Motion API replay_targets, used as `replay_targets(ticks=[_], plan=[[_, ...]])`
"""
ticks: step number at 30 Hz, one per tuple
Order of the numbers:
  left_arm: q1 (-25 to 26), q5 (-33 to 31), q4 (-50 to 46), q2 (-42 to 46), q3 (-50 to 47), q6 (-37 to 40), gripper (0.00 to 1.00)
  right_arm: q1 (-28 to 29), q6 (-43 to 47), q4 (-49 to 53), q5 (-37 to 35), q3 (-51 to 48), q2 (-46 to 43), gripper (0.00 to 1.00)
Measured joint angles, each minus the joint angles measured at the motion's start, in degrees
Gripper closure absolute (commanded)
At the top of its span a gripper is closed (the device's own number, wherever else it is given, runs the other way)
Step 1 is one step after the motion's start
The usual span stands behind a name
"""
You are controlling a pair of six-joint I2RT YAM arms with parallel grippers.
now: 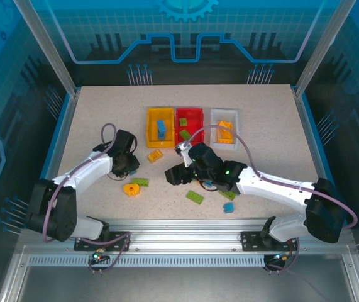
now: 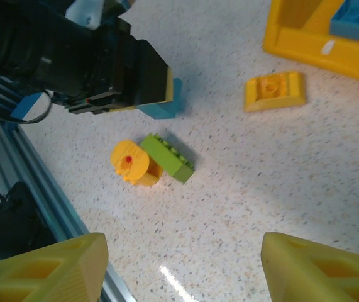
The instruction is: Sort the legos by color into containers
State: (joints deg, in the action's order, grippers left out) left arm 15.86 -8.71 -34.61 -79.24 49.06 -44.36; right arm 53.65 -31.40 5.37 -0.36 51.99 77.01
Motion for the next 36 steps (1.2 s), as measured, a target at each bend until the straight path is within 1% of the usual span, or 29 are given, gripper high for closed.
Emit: replay_targets(ticks=[3,4,6,12,15,18,22,28,31,33,36], plan=[[3.7,-2.1,-1.1,-0.5,8.4,3.0,0.79,-2.6,-0.3,-0.7,-1.2,0.2,-2.0,0.33],[4.6,-2.2,-1.1,-1.5,12.1,4.1,0.79,-4.3,-0.6,-0.9,-1.4,0.5,-2.3,0.33],[5.4,-2.5,-1.1,-4.0,17.8,5.7,0.79,-6.7,-1.0,-0.9,-1.9,1.2,-2.3,0.33],[5.9,-3.8,-2.8,-18.5,33.0,10.6,0.78,-12.3,-2.3,0.0,-2.6,6.4,0.3,0.33],[6.7,-5.1,-4.5,-26.1,41.1,13.1,0.78,-13.8,-3.1,0.7,-2.7,9.3,2.7,0.33],[7.2,-6.6,-6.7,-31.8,47.1,15.0,0.78,-14.6,-3.6,1.3,-2.6,10.7,4.4,0.33],[7.3,-8.8,-9.1,-37.4,52.7,16.5,0.78,-15.1,-4.5,1.7,-2.2,11.4,6.3,0.32],[7.3,-10.7,-11.3,-40.5,53.5,17.4,0.76,-15.4,-5.1,2.1,-1.7,11.4,7.2,0.32],[7.3,-11.2,-11.7,-41.7,53.7,17.6,0.71,-15.5,-5.2,2.2,-1.4,11.4,7.2,0.31],[7.3,-11.5,-11.8,-42.4,53.8,17.7,0.59,-15.5,-5.3,2.2,-1.1,11.4,7.2,0.3],[7.3,-11.6,-12.3,-42.8,53.8,18.0,0.47,-15.5,-5.3,2.3,-0.9,11.4,7.2,0.29]])
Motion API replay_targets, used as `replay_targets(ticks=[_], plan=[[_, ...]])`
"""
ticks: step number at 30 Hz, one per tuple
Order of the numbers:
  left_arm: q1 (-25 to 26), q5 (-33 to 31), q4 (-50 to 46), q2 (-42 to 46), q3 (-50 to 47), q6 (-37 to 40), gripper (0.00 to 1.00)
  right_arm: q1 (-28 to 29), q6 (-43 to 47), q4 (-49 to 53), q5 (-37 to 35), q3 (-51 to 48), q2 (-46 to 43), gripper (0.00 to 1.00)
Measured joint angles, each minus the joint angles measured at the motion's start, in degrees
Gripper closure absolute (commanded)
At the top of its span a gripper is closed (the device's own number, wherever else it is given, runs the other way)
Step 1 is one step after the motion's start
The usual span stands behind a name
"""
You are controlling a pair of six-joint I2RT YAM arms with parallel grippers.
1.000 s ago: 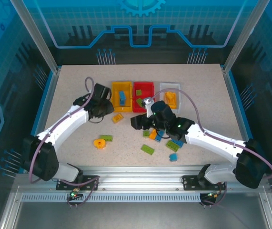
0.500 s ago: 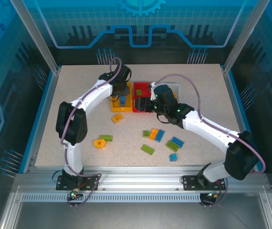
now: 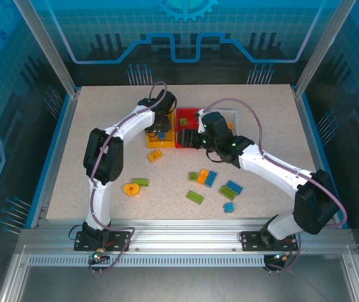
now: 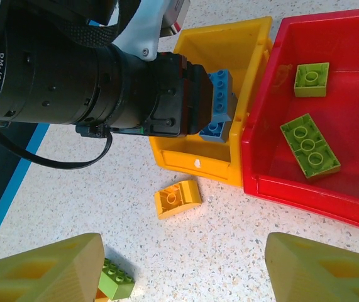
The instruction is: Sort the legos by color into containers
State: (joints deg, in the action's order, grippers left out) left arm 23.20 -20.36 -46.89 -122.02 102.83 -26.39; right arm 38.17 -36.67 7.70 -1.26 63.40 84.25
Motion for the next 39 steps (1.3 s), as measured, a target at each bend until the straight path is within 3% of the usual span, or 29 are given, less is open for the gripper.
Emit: replay_targets(ticks=[6,11,16,21,27,33,39], plan=[[0.1,0.0,0.0,0.2,0.1,-0.2,0.42,0.0,0.0,0.0,0.2,-0.7,-0.6,0.28],[0.9,0.0,0.0,3.0,0.1,-0.2,0.5,0.0,0.0,0.4,0.2,-2.9,-2.7,0.29],[2.2,-0.1,1.7,10.7,-2.3,-0.5,0.5,0.0,0.4,1.0,-0.3,-4.8,-4.3,0.31],[4.0,-0.4,4.0,25.2,-11.6,-2.4,0.47,3.0,2.2,5.2,-4.3,-5.9,-4.8,0.3],[6.6,1.0,7.0,48.6,-32.1,-8.7,0.46,13.8,8.0,8.5,-4.7,-6.3,-1.9,0.27],[6.6,3.9,3.5,71.7,-49.9,-17.1,0.45,18.5,18.3,10.6,0.6,1.3,12.4,0.25],[6.6,4.1,-2.7,88.0,-55.8,-23.1,0.44,19.6,26.4,13.6,1.7,11.9,25.4,0.25]])
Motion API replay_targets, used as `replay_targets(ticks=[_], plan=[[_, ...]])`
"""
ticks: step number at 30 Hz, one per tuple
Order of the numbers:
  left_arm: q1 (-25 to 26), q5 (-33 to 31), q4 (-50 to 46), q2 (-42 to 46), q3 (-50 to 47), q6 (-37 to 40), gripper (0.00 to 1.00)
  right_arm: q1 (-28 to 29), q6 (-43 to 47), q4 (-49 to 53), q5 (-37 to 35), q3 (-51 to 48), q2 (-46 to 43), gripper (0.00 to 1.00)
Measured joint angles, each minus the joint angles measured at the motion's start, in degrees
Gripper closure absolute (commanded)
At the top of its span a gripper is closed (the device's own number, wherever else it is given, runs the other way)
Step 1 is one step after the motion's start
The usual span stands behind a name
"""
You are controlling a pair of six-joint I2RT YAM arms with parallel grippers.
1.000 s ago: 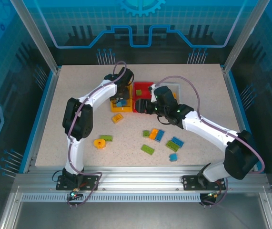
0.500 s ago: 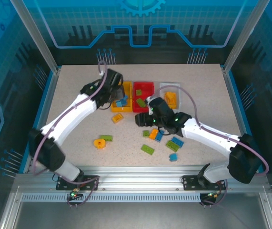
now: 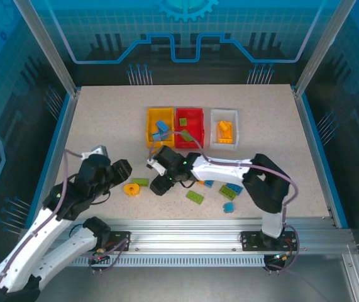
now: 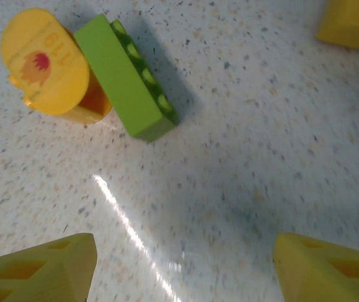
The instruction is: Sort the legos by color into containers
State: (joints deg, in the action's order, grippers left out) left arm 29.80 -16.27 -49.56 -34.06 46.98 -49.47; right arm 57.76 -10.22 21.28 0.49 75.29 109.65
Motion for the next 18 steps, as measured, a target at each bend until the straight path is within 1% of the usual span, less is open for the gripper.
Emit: replay_targets(ticks=[3,8,16,18], plan=[[0.0,-0.5,-2.2,3.6,-0.5,-1.6,0.44,0.6,2.5,0.9,-0.3,5.7,6.1,0.25],[0.0,-1.1,-4.2,5.4,-0.5,-2.8,0.44,1.7,5.5,2.4,-1.5,11.4,12.5,0.26],[0.0,-1.1,-4.2,5.3,-0.7,-3.2,0.44,1.9,8.3,4.5,-3.1,19.1,17.8,0.31],[0.0,-1.1,-4.2,5.1,-0.8,-3.2,0.44,1.9,8.8,5.1,-3.1,20.3,18.4,0.35]])
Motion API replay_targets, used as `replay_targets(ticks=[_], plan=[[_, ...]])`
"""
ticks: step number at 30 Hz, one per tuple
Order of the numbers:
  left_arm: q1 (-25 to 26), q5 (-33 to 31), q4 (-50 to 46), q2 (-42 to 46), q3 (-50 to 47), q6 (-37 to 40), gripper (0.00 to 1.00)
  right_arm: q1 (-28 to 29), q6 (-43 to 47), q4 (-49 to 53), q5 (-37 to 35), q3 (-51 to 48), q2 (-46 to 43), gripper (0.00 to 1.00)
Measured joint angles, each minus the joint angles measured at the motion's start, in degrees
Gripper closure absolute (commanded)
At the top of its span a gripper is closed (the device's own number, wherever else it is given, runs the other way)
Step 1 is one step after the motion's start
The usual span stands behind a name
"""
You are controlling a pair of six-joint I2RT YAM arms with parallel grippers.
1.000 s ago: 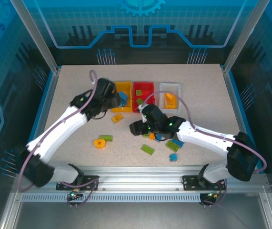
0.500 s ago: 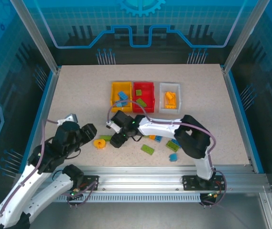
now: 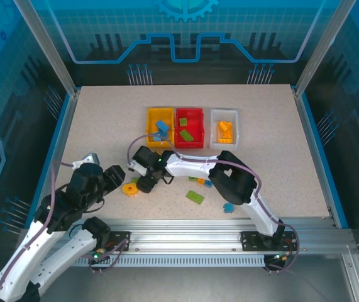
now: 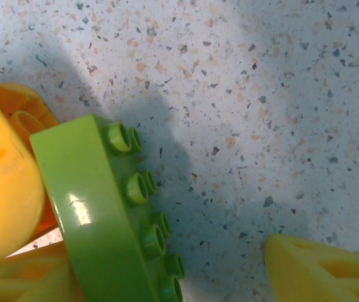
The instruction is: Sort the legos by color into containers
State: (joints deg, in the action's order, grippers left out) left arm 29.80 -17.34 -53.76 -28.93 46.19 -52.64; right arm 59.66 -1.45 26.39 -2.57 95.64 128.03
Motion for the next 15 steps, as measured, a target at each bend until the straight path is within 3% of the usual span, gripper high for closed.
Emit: replay_targets(ticks=[11,15], plan=[[0.0,0.0,0.1,-1.4,-1.0,0.0,0.44,0.1,0.3,-0.2,0.0,3.0,2.1,0.71],[0.0,0.8,1.2,-3.0,-1.0,0.1,0.43,0.1,-1.1,-2.7,-1.0,-1.9,-1.2,0.73]])
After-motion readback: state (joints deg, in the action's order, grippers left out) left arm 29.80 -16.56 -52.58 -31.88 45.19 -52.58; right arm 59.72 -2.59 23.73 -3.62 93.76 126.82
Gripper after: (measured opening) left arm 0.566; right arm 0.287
